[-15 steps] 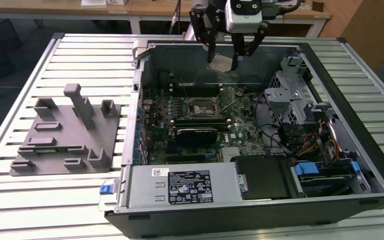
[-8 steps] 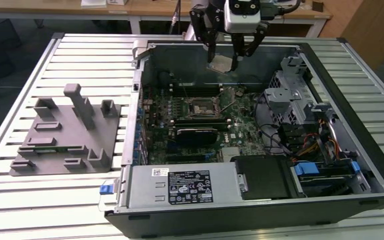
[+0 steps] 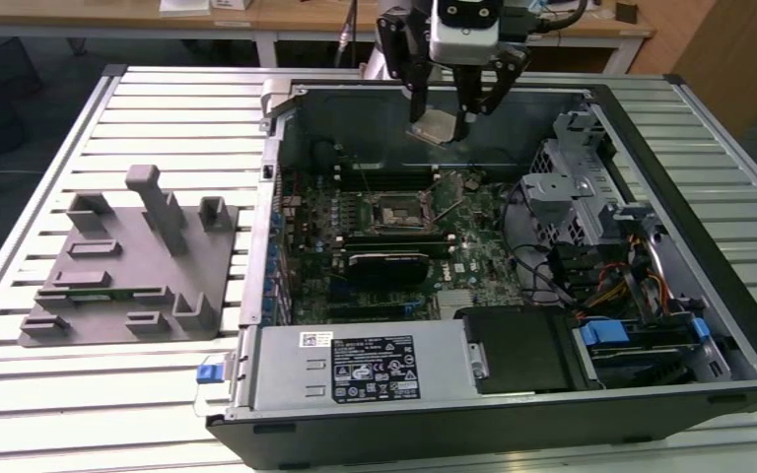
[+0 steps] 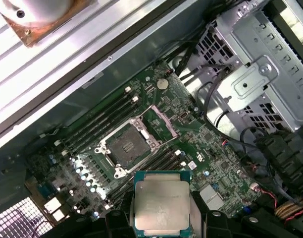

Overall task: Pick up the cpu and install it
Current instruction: 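Place the cpu into insertion slot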

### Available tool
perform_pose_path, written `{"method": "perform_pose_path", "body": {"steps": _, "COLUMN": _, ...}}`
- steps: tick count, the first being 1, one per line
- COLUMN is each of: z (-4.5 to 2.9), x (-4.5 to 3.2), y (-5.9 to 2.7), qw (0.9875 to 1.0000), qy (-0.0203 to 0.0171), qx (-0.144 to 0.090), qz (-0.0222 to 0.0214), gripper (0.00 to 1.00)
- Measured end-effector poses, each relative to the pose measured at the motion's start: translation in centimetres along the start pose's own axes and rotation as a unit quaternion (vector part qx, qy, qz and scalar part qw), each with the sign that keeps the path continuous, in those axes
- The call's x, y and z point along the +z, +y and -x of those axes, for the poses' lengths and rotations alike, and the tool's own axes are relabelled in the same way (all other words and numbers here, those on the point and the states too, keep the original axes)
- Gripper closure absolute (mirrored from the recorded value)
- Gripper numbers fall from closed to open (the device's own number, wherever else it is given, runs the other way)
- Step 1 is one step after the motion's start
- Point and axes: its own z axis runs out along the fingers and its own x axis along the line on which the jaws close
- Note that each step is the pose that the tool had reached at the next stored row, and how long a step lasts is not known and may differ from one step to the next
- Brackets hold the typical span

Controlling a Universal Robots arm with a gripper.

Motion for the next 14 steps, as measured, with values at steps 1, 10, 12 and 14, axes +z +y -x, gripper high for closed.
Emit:
{"method": "perform_pose_path", "body": {"steps": 1, "z": 0.00, "x": 0.03, "y": 0.00, "qw": 1.0000, "qy": -0.0002, "qx": 0.005, "qz": -0.0002, "gripper": 0.47}}
{"method": "perform_pose_path", "body": {"steps": 10, "z": -0.03, "x": 0.36, "y": -0.02, "qw": 0.9966, "qy": -0.0025, "qx": 0.083, "qz": -0.0028, "gripper": 0.47}}
{"method": "perform_pose_path", "body": {"steps": 12, "z": -0.03, "x": 0.43, "y": -0.02, "qw": 0.9949, "qy": -0.0031, "qx": 0.101, "qz": -0.0034, "gripper": 0.47}}
{"method": "perform_pose_path", "body": {"steps": 14, "z": -0.03, "x": 0.48, "y": -0.02, "qw": 0.9930, "qy": -0.0036, "qx": 0.118, "qz": -0.0040, "gripper": 0.47}}
